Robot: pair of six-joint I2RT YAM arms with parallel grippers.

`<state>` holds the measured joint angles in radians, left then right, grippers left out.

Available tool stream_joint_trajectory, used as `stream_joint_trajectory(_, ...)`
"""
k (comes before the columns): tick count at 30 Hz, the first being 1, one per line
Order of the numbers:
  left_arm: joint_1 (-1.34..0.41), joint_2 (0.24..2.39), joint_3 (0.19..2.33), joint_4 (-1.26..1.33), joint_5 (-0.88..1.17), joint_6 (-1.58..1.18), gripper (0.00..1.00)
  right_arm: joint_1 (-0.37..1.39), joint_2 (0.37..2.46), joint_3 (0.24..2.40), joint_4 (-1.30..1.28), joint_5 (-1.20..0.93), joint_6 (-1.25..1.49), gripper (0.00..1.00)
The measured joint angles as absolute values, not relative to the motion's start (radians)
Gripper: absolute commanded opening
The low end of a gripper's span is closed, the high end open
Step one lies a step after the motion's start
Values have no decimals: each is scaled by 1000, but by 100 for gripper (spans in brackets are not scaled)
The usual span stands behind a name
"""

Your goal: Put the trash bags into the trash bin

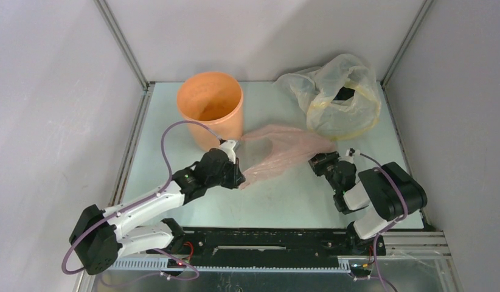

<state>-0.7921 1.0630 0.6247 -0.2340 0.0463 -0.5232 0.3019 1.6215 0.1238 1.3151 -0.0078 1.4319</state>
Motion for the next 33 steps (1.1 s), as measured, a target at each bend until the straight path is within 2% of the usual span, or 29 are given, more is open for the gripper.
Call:
stream_joint_trajectory(4, -752, 1058, 625, -267, -30, -523, 0, 260, 1509, 87, 1201, -86, 1427, 0)
stream_joint_trajectory(9, -692, 1063, 625, -295, -102, -523, 0, 214, 1288, 64, 933, -200, 1375, 0)
stream_joint_trajectory(16, -668, 1129, 625, -298, -149, -523, 0, 216, 728, 169, 128, -211, 1194, 0)
stream_joint_trajectory(19, -668, 1153, 632, -298, -156, -522, 0, 213, 529, 247, -121, -213, 1107, 0)
stream_joint_trajectory(21, -668, 1164, 645, -299, -161, -522, 3, 212, 469, 288, -229, -235, 1055, 0)
stream_joint_trajectory(25, -663, 1180, 672, -299, -176, -510, 13, 252, 459, 310, -372, -294, 968, 0)
stream_joint_trajectory(27, -661, 1182, 677, -301, -181, -501, 27, 337, 457, 317, -431, -309, 934, 0)
stream_joint_trajectory(31, -673, 1163, 677, -313, -204, -477, 63, 515, 460, 385, -495, -274, 907, 0)
stream_joint_trajectory(33, -705, 1127, 680, -340, -253, -467, 73, 606, 484, 448, -506, -226, 904, 0)
